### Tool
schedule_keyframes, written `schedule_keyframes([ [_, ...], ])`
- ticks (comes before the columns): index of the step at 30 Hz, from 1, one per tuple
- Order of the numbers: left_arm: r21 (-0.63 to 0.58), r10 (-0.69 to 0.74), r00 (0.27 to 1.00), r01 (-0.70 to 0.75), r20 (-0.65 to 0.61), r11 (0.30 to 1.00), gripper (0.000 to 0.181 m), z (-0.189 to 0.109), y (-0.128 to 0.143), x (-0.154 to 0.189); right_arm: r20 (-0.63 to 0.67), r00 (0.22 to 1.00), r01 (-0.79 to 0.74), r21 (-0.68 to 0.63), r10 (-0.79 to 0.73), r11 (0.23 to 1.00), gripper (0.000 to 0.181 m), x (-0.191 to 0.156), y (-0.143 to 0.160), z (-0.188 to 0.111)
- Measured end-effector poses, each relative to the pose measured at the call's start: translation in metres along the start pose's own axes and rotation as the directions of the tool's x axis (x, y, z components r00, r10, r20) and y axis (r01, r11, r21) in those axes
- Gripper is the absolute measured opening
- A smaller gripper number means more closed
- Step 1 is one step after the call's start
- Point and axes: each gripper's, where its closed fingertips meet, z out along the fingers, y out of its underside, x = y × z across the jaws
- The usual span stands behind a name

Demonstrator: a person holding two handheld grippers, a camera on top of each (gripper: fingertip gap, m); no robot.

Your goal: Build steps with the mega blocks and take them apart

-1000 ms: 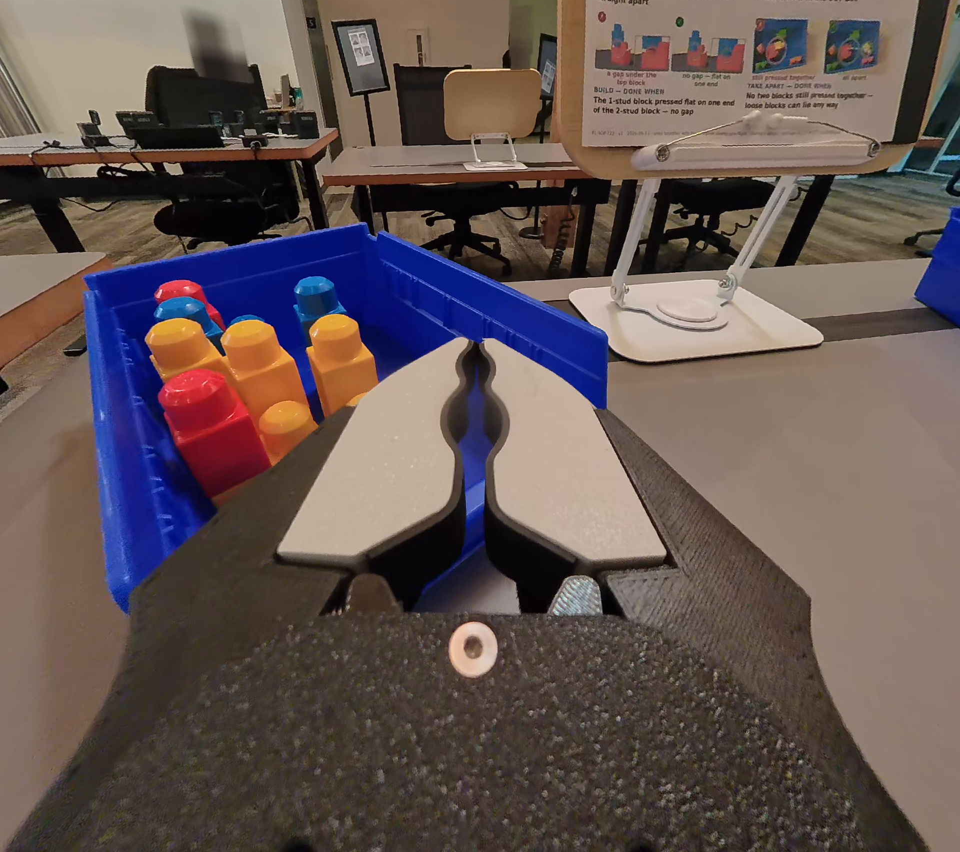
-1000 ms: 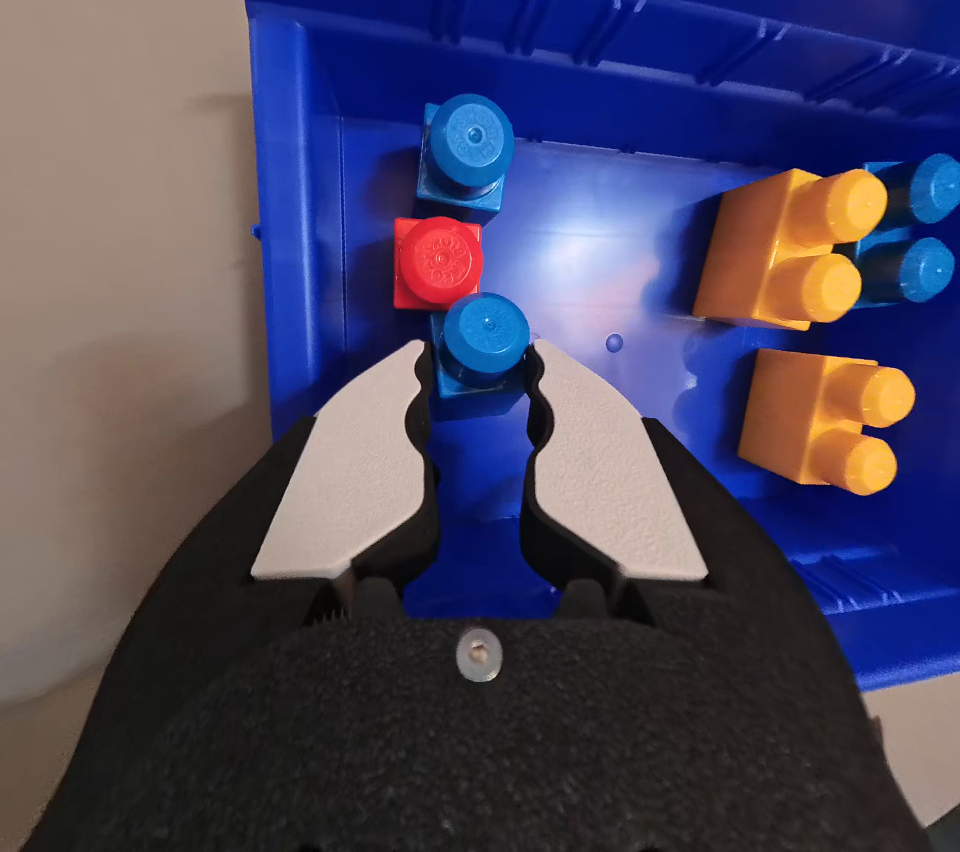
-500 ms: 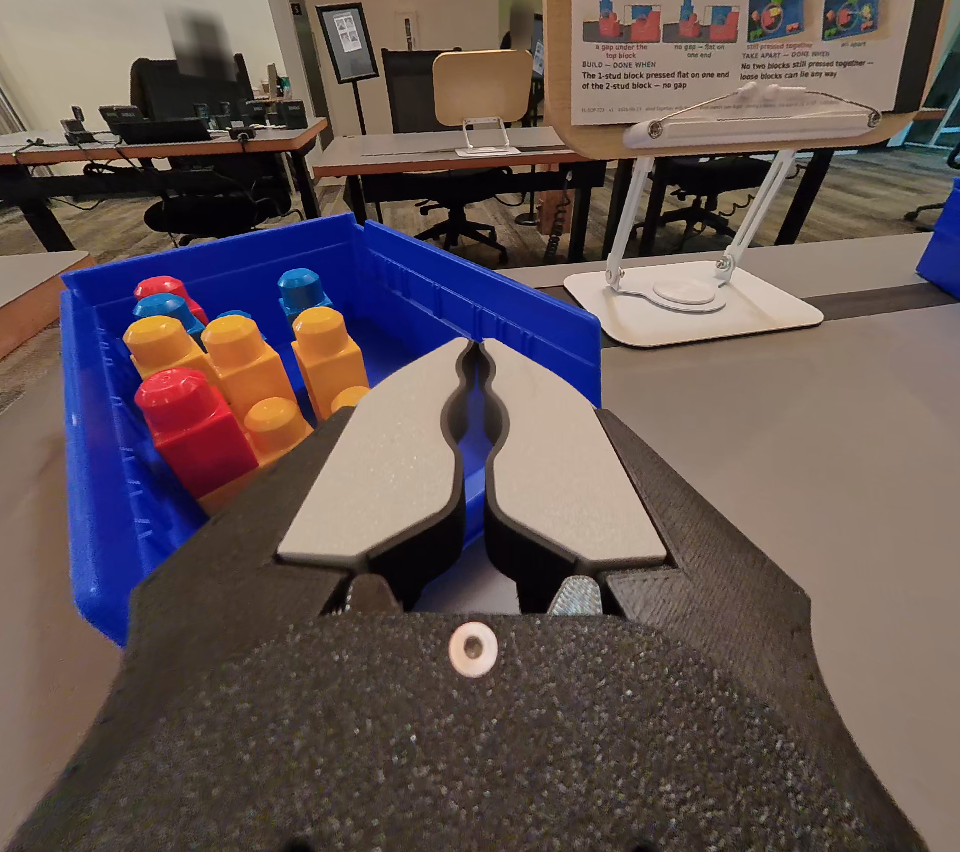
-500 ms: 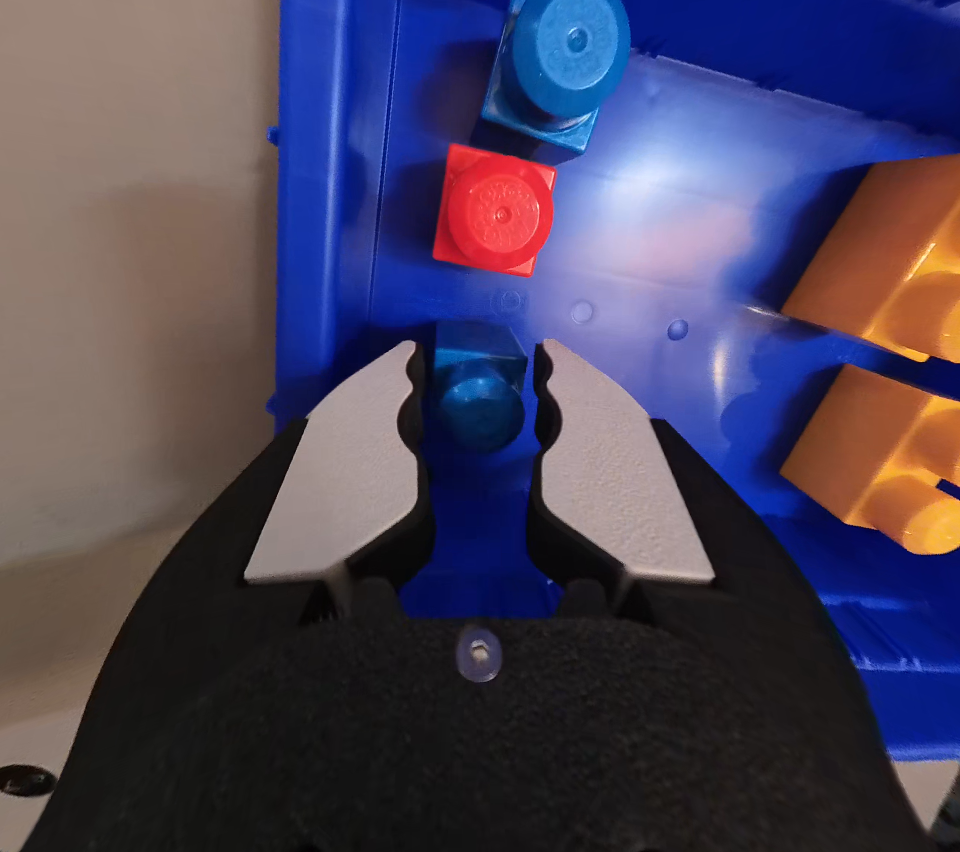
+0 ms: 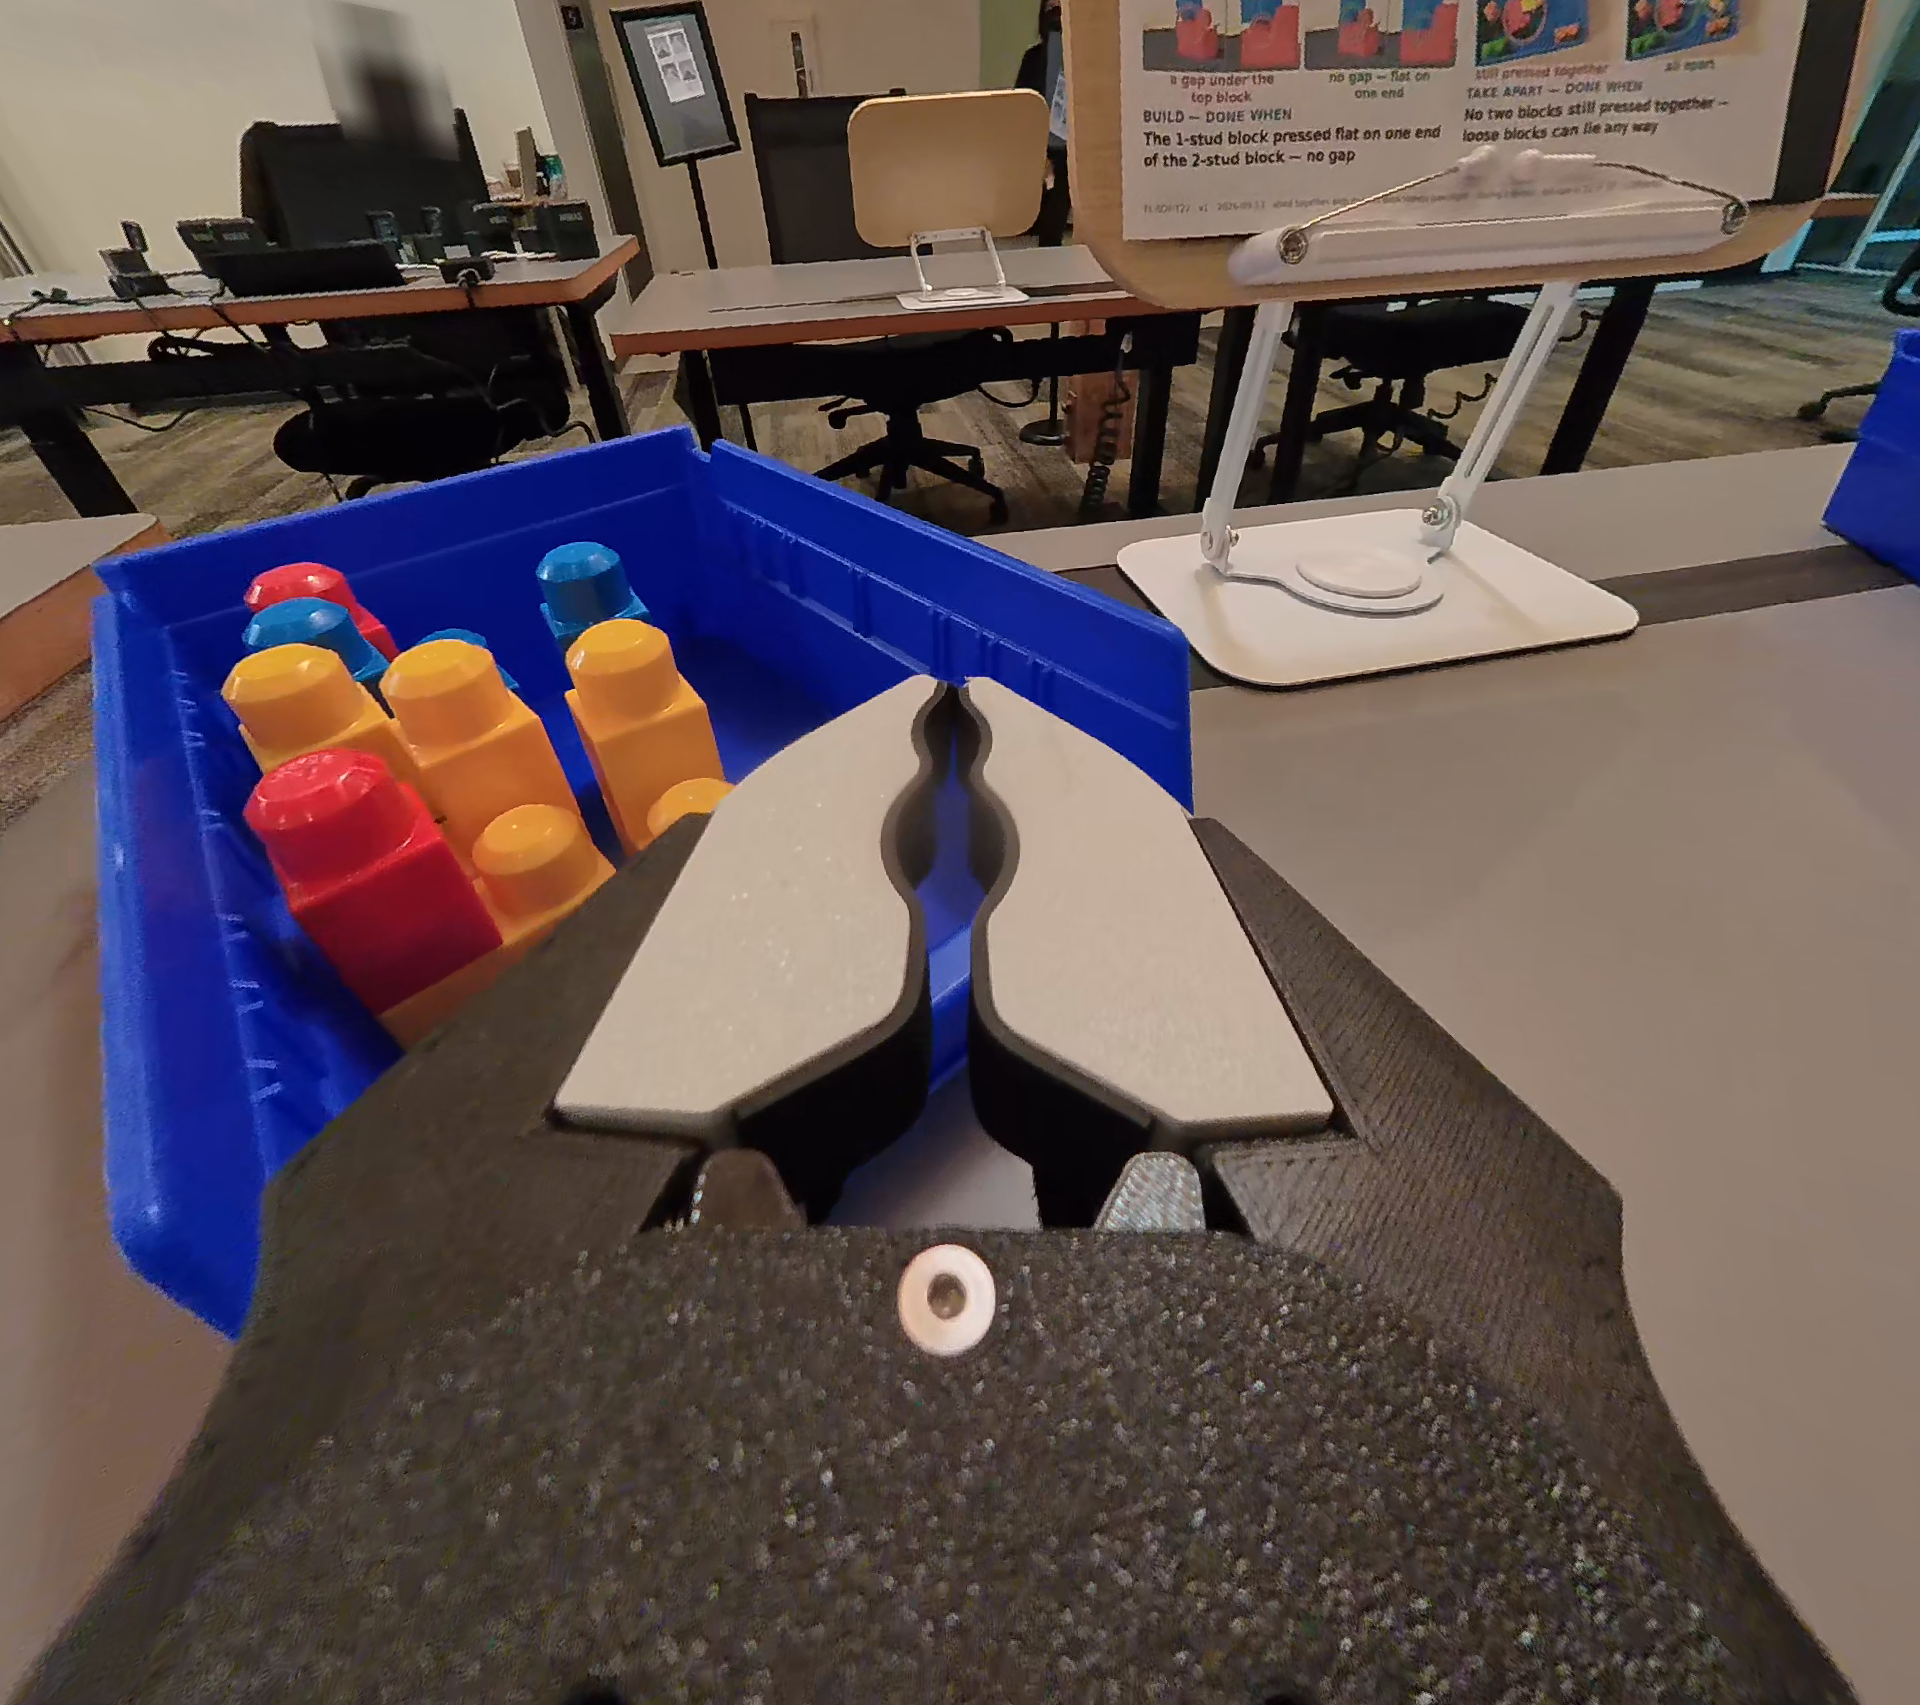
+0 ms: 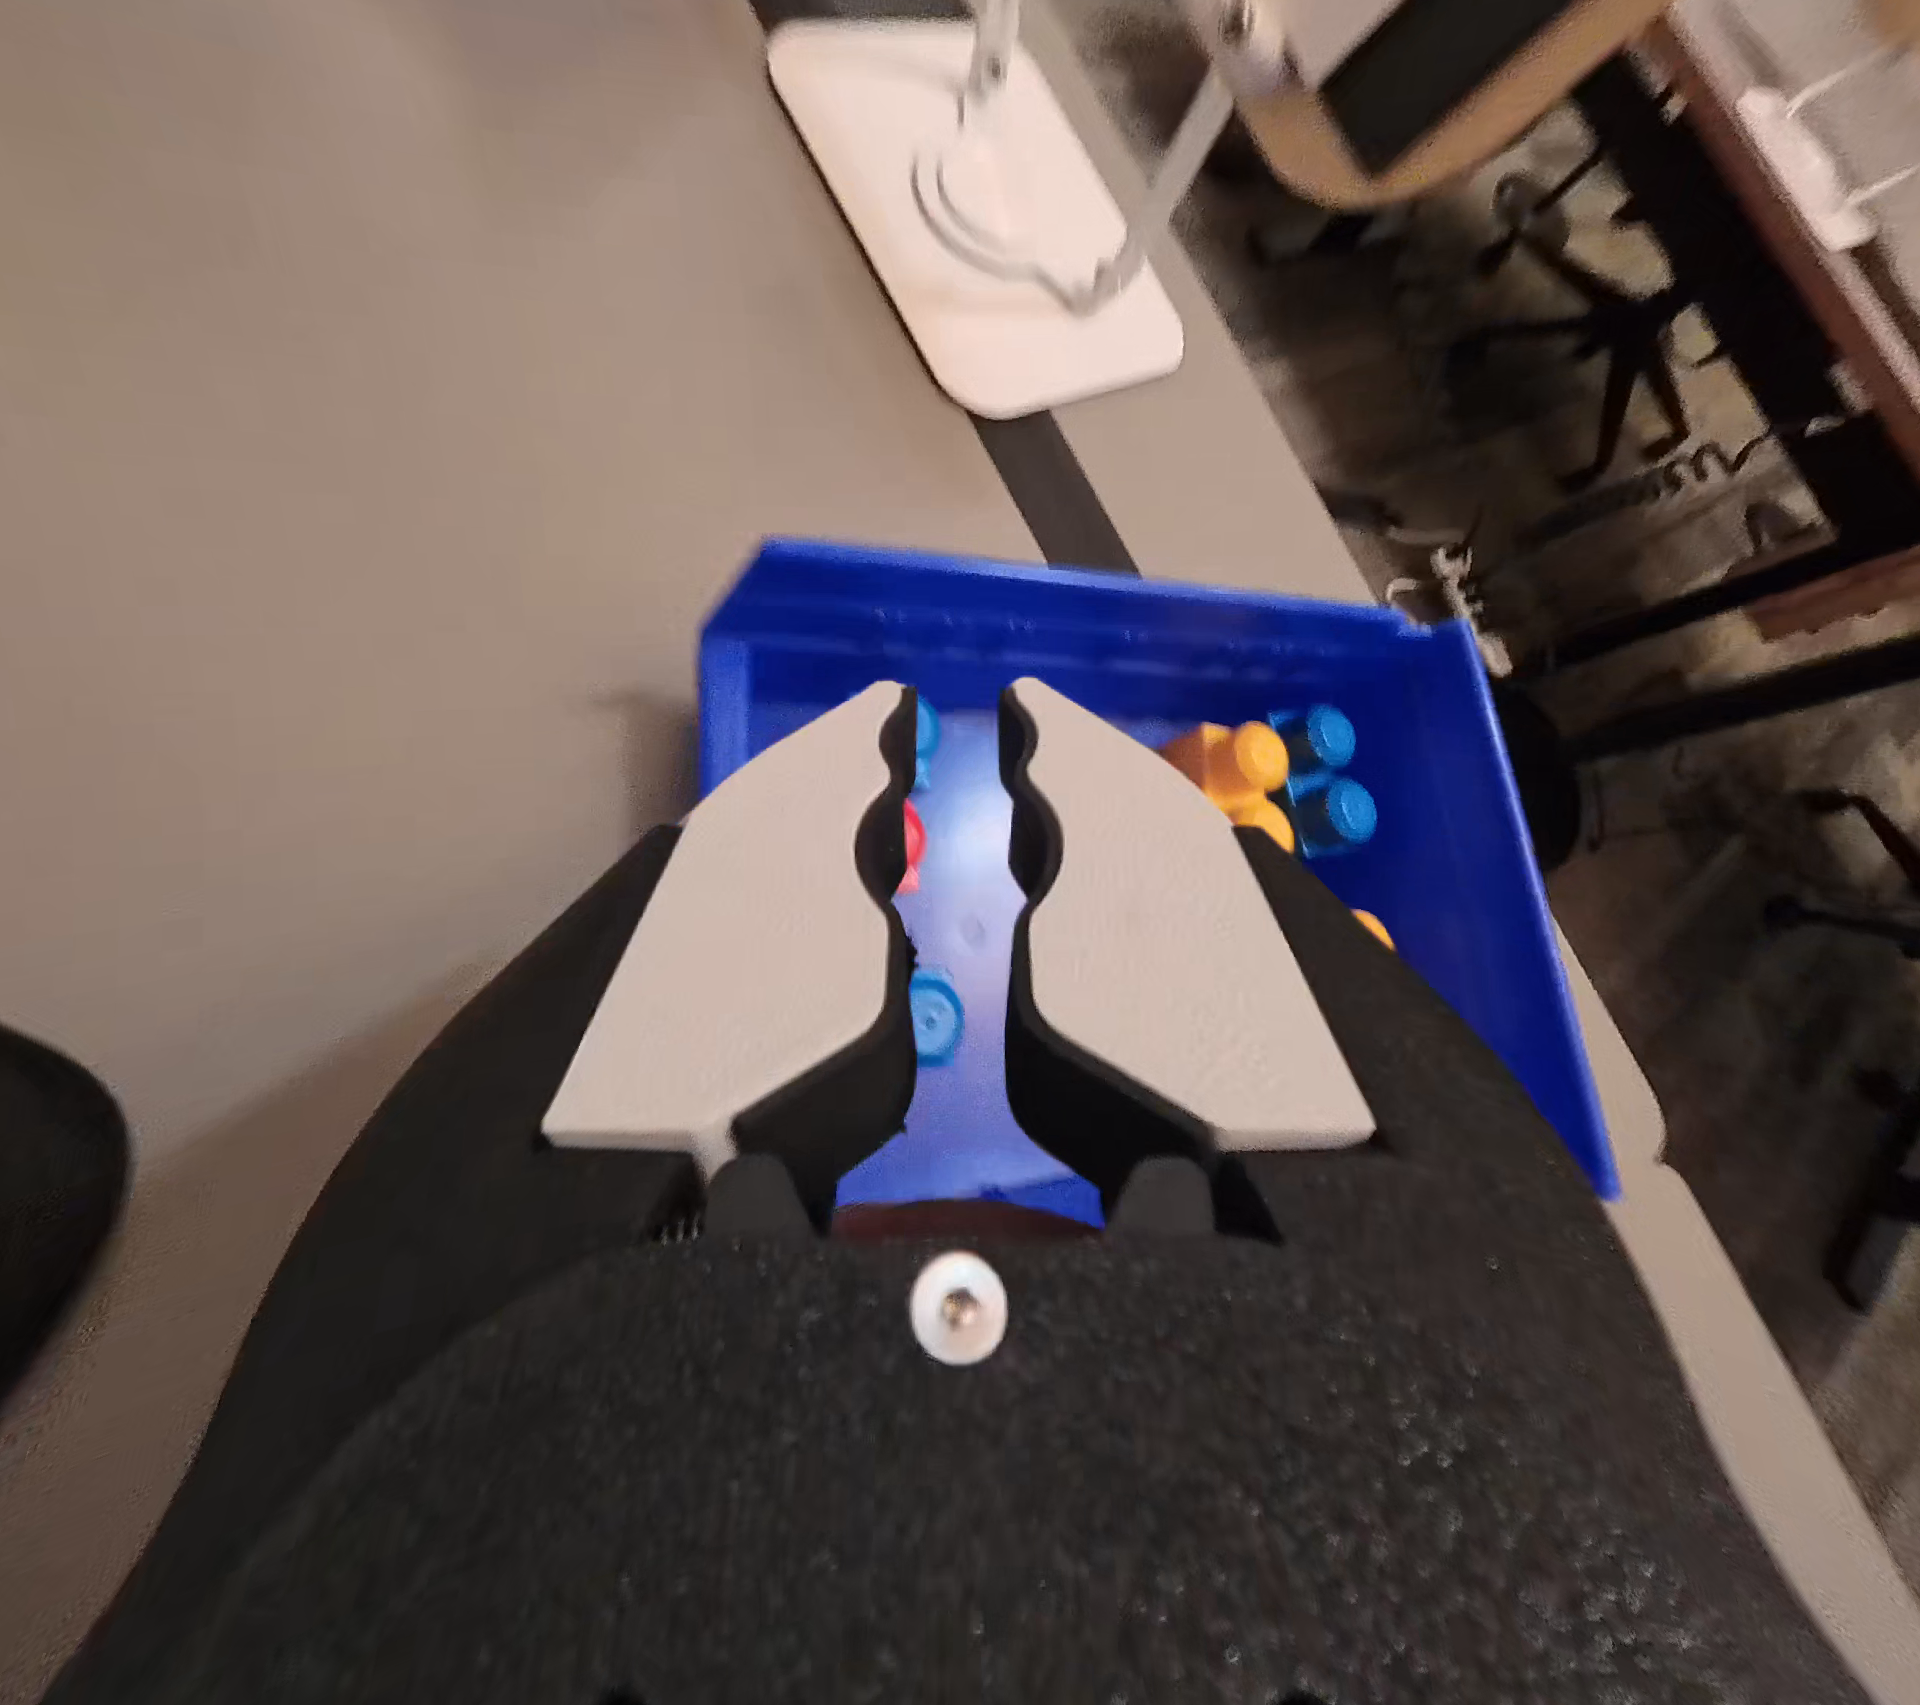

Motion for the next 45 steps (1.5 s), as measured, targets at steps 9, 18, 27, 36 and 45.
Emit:
schedule_keyframes([
  [9,-0.014,0.035,0.994,-0.034,0.1,0.999,0.0,-0.005,-0.016,-0.024,-0.023,0.969,-0.217,0.399,0.246,0.891,0.004,-0.079,-0.058,-0.001],
  [18,-0.234,0.144,0.97,-0.097,0.194,0.967,0.02,0.002,-0.033,-0.094,0.052,0.936,-0.317,0.551,0.348,0.772,0.0,-0.14,-0.07,0.031],
  [27,-0.709,0.309,0.92,-0.384,-0.24,0.592,0.033,0.015,0.024,-0.133,0.146,0.926,-0.374,0.489,0.349,0.788,0.0,-0.162,-0.055,0.054],
  [36,-0.758,0.335,0.792,-0.598,-0.51,0.261,0.041,0.014,0.053,-0.139,0.143,0.943,-0.333,0.46,0.301,0.823,0.0,-0.173,-0.054,0.062],
  [45,-0.738,0.309,0.716,-0.672,-0.626,0.061,0.045,0.011,0.062,-0.137,0.147,0.94,-0.341,0.453,0.308,0.824,0.0,-0.174,-0.052,0.063],
])
